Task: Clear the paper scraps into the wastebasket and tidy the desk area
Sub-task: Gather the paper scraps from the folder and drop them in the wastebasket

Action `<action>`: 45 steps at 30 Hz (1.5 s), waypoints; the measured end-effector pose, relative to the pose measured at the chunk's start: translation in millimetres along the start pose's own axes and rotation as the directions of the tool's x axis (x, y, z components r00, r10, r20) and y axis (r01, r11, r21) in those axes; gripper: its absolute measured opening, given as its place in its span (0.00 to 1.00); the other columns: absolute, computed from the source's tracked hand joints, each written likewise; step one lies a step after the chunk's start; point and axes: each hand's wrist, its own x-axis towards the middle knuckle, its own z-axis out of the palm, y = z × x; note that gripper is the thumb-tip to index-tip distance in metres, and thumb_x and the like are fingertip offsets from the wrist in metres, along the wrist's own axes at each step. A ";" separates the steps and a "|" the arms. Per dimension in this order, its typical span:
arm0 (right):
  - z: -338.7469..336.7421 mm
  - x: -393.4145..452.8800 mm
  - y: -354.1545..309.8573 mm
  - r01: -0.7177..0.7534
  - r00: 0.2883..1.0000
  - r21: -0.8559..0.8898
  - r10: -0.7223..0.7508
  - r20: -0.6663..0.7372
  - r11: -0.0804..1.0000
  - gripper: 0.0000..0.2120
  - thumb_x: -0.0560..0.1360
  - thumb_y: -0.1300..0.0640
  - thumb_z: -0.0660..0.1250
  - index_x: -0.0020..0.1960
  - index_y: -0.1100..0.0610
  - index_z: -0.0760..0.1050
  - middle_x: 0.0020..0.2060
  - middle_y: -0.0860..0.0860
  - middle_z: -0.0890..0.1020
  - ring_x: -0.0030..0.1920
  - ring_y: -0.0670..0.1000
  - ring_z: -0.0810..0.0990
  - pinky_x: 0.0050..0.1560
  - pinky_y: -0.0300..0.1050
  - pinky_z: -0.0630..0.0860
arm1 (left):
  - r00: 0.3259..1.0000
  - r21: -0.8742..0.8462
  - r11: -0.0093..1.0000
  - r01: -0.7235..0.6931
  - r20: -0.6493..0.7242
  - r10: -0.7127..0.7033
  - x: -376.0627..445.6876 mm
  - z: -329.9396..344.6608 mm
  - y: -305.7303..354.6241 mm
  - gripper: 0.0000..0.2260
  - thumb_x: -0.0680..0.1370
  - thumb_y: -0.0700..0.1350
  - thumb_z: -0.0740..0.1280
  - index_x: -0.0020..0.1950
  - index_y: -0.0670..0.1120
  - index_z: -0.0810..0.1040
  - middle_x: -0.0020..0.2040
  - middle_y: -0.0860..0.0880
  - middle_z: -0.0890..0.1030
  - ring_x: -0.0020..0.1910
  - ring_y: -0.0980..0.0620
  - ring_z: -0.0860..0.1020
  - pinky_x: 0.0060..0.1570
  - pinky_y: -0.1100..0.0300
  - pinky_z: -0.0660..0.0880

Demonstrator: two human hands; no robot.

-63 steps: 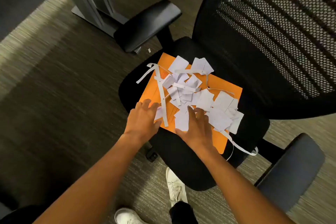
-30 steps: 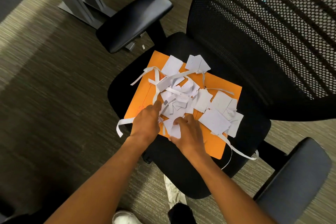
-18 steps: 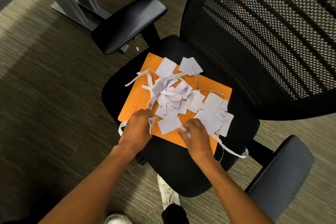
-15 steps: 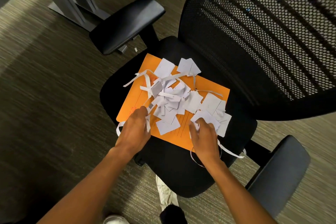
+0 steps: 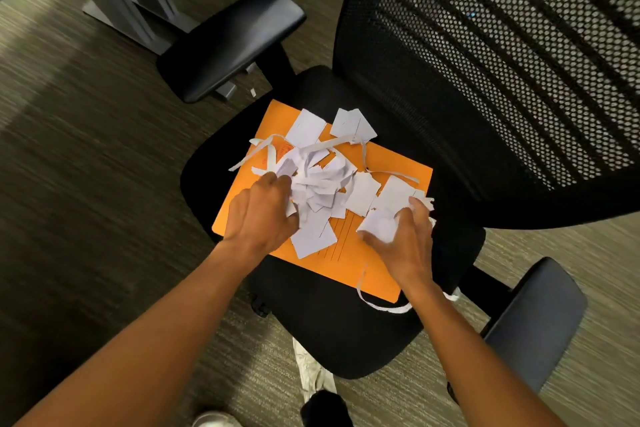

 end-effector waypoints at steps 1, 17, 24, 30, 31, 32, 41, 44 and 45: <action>2.9 -0.2 0.4 0.003 1.000 0.009 -0.003 0.030 1.000 0.31 0.64 0.38 0.75 0.54 0.58 0.70 0.74 0.55 0.61 0.72 0.58 0.61 0.65 0.57 0.69 | 1.000 0.025 1.000 -0.017 0.001 0.017 5.6 1.0 3.2 0.13 0.72 0.50 0.67 0.52 0.44 0.74 0.47 0.45 0.79 0.40 0.43 0.79 0.36 0.53 0.77; 5.8 -11.2 5.2 0.028 0.997 0.178 -0.040 0.065 0.984 0.13 0.73 0.58 0.72 0.47 0.56 0.68 0.46 0.52 0.75 0.52 0.53 0.73 0.47 0.47 0.71 | 0.993 0.140 0.986 -0.096 0.075 0.086 51.0 44.6 30.8 0.28 0.76 0.56 0.67 0.73 0.53 0.65 0.58 0.43 0.78 0.51 0.41 0.81 0.44 0.55 0.78; -3.5 -17.7 6.7 -0.011 0.991 0.348 -0.036 0.129 0.937 0.18 0.75 0.59 0.70 0.51 0.50 0.60 0.48 0.51 0.75 0.52 0.51 0.77 0.43 0.40 0.70 | 0.992 0.157 0.983 -0.094 0.099 0.079 57.1 47.5 45.7 0.18 0.78 0.45 0.65 0.69 0.47 0.72 0.60 0.43 0.78 0.53 0.40 0.80 0.49 0.52 0.79; -24.1 -18.1 -3.9 -0.045 0.991 0.516 -0.026 0.130 0.856 0.21 0.75 0.60 0.69 0.66 0.50 0.69 0.61 0.50 0.78 0.62 0.47 0.75 0.57 0.38 0.73 | 0.984 0.013 0.985 -0.175 0.022 0.174 42.9 41.0 42.4 0.13 0.79 0.43 0.61 0.63 0.44 0.75 0.52 0.41 0.80 0.42 0.38 0.80 0.36 0.50 0.79; -27.0 -18.2 -7.7 -0.039 0.993 0.540 -0.030 0.118 0.841 0.19 0.75 0.60 0.69 0.65 0.51 0.71 0.59 0.49 0.78 0.61 0.46 0.76 0.58 0.38 0.74 | 0.981 -0.020 0.981 -0.194 0.009 0.194 37.8 38.3 41.1 0.11 0.79 0.43 0.60 0.60 0.44 0.75 0.49 0.42 0.79 0.40 0.38 0.79 0.33 0.52 0.76; -29.2 -18.5 -12.2 -0.044 0.993 0.559 -0.025 0.115 0.828 0.17 0.75 0.58 0.69 0.64 0.52 0.73 0.58 0.48 0.79 0.59 0.44 0.76 0.59 0.40 0.75 | 0.978 -0.058 0.976 -0.208 -0.009 0.208 32.3 35.3 39.9 0.09 0.79 0.43 0.60 0.57 0.44 0.75 0.46 0.43 0.78 0.39 0.39 0.78 0.31 0.53 0.73; -48.1 -40.9 -78.9 -0.049 0.988 0.755 -0.078 0.132 0.654 0.07 0.74 0.53 0.71 0.47 0.57 0.78 0.42 0.48 0.83 0.46 0.43 0.80 0.49 0.31 0.75 | 0.989 -0.528 0.837 -0.147 -0.078 0.124 -31.6 17.8 22.0 0.06 0.81 0.48 0.58 0.54 0.48 0.71 0.44 0.51 0.71 0.44 0.50 0.71 0.41 0.55 0.69; -49.3 -55.8 -101.8 -0.020 0.982 0.808 -0.142 0.127 0.589 0.08 0.75 0.57 0.70 0.53 0.55 0.80 0.47 0.45 0.85 0.50 0.40 0.82 0.51 0.34 0.77 | 0.998 -0.679 0.731 -0.066 -0.053 0.041 -54.9 9.1 14.2 0.12 0.83 0.50 0.55 0.63 0.48 0.71 0.50 0.47 0.75 0.47 0.49 0.75 0.44 0.52 0.73; -49.9 -62.9 -112.0 -0.013 0.976 0.829 -0.175 0.133 0.558 0.09 0.75 0.59 0.70 0.55 0.55 0.80 0.47 0.45 0.85 0.50 0.41 0.82 0.51 0.34 0.77 | 0.999 -0.717 0.696 -0.041 -0.044 0.014 -63.5 4.6 9.4 0.14 0.83 0.51 0.55 0.65 0.48 0.71 0.49 0.43 0.76 0.45 0.46 0.76 0.43 0.50 0.74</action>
